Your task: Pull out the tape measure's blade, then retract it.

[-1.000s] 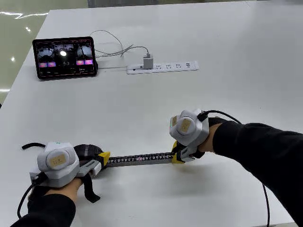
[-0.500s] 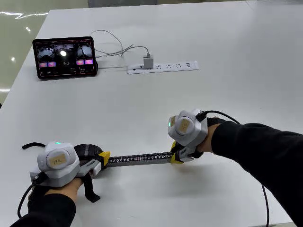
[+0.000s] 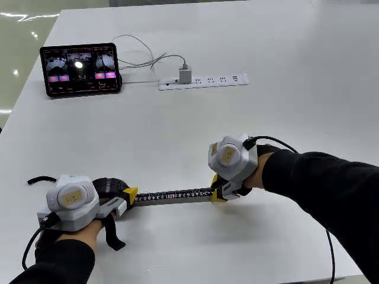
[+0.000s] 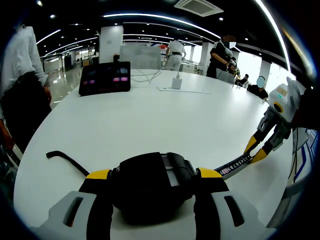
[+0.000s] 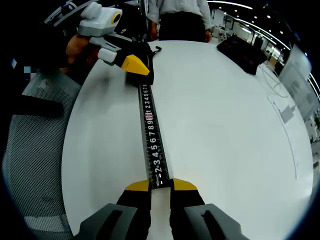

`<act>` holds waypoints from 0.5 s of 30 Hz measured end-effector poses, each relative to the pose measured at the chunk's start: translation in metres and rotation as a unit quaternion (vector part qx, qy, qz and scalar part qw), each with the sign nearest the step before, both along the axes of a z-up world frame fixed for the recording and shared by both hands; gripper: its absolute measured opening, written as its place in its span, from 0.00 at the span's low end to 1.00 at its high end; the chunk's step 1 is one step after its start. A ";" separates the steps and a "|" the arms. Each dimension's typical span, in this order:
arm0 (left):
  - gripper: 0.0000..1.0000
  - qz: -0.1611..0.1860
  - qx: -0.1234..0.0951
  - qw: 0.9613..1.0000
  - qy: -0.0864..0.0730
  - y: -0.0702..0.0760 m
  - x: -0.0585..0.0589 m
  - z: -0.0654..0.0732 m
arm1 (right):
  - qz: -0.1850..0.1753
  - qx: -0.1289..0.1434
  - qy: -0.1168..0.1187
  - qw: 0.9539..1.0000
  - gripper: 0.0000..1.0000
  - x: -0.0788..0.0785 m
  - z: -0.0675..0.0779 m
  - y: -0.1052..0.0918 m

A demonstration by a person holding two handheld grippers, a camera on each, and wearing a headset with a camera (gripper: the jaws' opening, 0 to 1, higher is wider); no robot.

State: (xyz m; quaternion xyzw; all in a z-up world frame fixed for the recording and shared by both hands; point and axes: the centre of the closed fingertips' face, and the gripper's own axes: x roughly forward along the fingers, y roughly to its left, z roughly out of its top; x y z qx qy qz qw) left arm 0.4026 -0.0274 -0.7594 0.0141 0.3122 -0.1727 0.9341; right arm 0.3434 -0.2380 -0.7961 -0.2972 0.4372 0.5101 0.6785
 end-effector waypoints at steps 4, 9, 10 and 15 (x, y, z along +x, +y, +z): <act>0.61 0.000 0.000 1.000 0.000 0.000 0.001 -0.001 | -0.001 0.001 -0.001 1.000 0.09 0.000 0.000 0.001; 0.61 0.001 -0.001 1.000 0.000 0.000 0.001 -0.001 | -0.002 0.004 -0.003 1.000 0.09 0.001 0.000 0.003; 0.61 0.000 -0.001 1.000 0.000 0.000 0.001 -0.001 | -0.002 0.004 -0.003 1.000 0.09 0.001 0.000 0.003; 0.61 0.000 -0.001 1.000 0.001 0.000 0.001 -0.001 | 0.003 0.004 -0.005 1.000 0.09 0.001 0.001 0.004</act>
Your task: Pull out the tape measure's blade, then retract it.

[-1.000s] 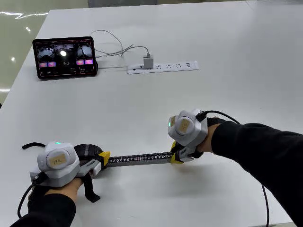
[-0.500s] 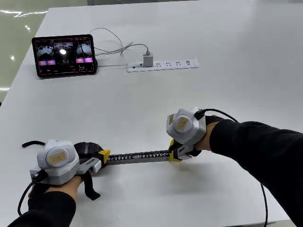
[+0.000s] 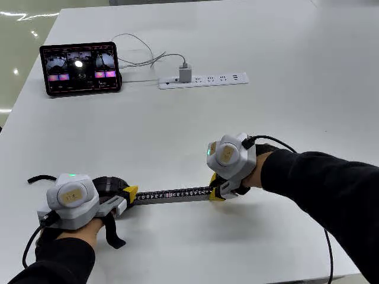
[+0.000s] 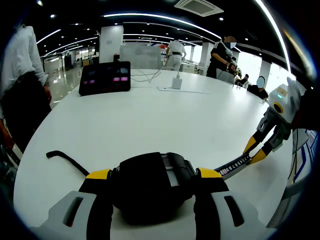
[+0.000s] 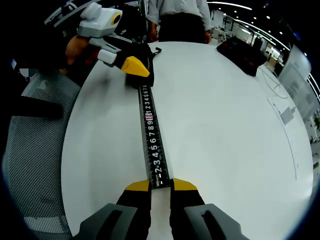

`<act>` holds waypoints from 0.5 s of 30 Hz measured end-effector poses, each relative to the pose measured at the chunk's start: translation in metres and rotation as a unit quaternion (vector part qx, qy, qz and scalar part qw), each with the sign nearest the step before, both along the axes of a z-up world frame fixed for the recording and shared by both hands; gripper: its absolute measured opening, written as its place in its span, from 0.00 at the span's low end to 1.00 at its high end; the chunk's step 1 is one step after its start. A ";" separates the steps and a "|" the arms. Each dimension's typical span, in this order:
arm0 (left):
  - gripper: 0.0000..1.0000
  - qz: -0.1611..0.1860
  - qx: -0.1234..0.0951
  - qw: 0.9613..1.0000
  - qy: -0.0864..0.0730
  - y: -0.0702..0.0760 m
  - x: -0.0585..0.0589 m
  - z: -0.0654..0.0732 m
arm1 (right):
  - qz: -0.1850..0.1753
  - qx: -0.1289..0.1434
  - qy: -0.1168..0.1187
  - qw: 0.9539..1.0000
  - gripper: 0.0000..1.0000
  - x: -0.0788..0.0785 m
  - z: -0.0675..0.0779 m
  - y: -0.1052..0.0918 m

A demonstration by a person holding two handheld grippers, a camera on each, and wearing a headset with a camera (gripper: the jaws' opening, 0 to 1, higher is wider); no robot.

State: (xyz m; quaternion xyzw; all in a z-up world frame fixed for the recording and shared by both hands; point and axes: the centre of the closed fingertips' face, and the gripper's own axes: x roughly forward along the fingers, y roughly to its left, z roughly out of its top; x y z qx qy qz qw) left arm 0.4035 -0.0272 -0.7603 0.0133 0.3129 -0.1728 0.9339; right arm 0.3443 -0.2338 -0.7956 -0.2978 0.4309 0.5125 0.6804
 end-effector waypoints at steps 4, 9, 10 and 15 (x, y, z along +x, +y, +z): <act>0.61 0.000 0.000 1.000 0.000 0.000 0.000 0.000 | 0.004 0.002 -0.001 1.000 0.09 0.000 0.001 0.001; 0.61 0.000 0.000 1.000 0.000 0.000 0.000 0.000 | 0.000 0.007 -0.001 1.000 0.09 0.000 0.000 0.003; 0.61 0.000 0.000 1.000 0.000 0.000 0.000 0.000 | -0.002 0.007 -0.001 1.000 0.09 0.000 0.000 0.003; 0.61 0.000 0.000 1.000 0.001 0.000 0.000 0.000 | -0.002 0.006 -0.001 1.000 0.09 0.000 0.001 0.005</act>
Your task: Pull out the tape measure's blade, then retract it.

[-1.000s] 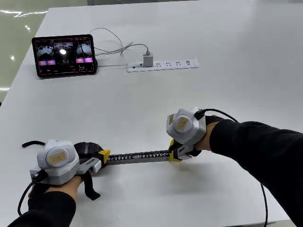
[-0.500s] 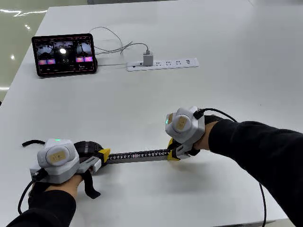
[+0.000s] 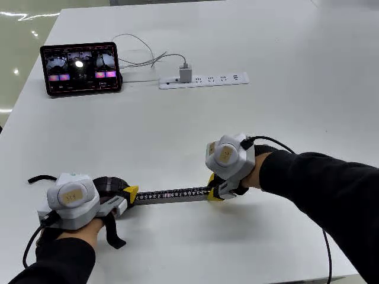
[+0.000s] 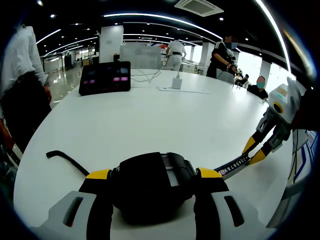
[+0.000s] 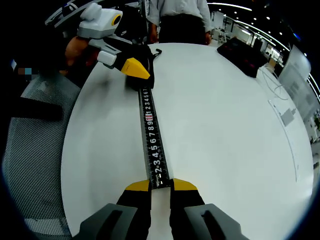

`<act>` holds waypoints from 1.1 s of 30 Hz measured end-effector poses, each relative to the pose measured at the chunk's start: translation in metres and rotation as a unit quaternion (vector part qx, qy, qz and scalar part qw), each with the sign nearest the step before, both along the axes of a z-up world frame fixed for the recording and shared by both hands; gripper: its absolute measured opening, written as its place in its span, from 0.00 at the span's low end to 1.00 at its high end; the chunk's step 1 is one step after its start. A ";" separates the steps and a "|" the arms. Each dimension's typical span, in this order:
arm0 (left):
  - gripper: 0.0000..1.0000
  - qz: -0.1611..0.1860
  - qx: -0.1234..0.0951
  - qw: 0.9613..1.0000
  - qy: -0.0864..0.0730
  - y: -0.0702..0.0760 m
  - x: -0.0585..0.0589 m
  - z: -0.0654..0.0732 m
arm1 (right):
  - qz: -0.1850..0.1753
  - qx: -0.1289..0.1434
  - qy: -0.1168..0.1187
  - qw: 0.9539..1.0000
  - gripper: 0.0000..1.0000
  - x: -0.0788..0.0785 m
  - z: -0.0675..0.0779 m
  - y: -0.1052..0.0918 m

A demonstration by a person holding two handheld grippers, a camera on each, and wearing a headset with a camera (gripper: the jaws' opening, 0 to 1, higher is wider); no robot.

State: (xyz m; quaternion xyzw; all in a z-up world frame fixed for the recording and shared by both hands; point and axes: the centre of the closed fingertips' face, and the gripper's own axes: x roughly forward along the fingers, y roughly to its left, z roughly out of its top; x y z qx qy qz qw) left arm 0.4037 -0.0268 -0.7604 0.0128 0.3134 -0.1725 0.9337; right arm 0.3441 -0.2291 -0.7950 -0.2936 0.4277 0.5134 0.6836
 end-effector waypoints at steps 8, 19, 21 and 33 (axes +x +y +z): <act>0.61 0.000 0.000 1.000 0.000 0.000 0.001 0.000 | -0.002 0.002 0.000 1.000 0.09 0.000 0.001 0.001; 0.61 0.000 -0.001 1.000 0.000 0.000 0.001 -0.001 | -0.007 0.007 -0.001 1.000 0.09 0.001 0.001 0.005; 0.61 0.000 -0.001 1.000 0.000 0.000 0.001 -0.001 | -0.006 0.007 -0.002 1.000 0.09 0.001 0.001 0.006; 0.61 0.001 -0.001 1.000 0.000 -0.001 0.000 0.000 | -0.002 0.008 -0.004 1.000 0.09 0.002 0.001 0.008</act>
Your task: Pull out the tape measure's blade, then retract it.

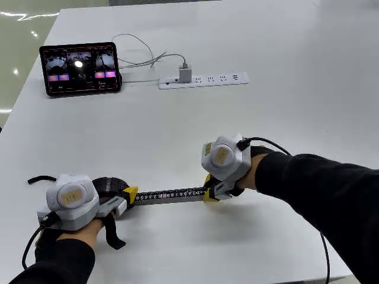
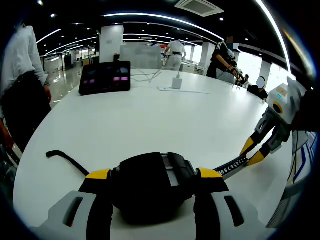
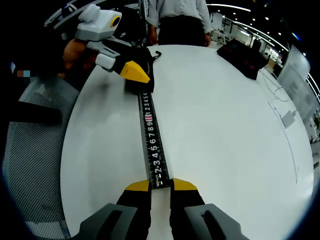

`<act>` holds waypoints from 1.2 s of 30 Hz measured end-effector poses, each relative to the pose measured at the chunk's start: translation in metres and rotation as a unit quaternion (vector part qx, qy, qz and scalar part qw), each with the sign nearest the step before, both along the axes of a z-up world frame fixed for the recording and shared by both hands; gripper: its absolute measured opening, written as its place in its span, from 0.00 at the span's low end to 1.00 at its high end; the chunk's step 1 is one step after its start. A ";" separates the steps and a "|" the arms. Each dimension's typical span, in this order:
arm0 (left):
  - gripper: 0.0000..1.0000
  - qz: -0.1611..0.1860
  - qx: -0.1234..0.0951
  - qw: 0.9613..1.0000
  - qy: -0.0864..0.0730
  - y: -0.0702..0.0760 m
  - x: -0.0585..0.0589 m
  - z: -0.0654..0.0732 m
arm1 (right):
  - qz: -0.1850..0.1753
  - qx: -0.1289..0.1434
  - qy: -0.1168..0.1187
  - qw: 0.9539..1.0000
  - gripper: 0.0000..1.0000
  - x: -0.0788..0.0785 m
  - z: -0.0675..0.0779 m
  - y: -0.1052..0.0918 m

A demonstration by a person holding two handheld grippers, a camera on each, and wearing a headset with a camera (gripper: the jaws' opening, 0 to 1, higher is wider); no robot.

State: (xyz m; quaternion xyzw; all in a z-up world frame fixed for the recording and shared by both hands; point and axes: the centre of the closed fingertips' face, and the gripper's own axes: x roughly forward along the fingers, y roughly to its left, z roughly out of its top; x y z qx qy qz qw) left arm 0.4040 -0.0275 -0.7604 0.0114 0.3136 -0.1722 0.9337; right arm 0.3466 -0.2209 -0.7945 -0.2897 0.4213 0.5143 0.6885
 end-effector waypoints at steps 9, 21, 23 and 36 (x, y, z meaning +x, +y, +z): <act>0.61 -0.001 -0.001 1.000 0.002 0.000 0.000 0.000 | 0.006 0.001 0.002 1.000 0.09 0.001 -0.002 0.002; 0.61 0.000 -0.005 1.000 0.002 0.001 0.001 -0.001 | 0.000 0.005 0.002 1.000 0.09 0.001 -0.001 0.007; 0.61 0.000 -0.005 1.000 0.001 0.000 0.000 -0.001 | 0.001 0.005 0.000 1.000 0.10 0.001 -0.001 0.008; 0.61 0.000 -0.012 1.000 0.004 0.001 0.000 -0.001 | 0.000 0.007 0.000 1.000 0.09 0.002 -0.001 0.011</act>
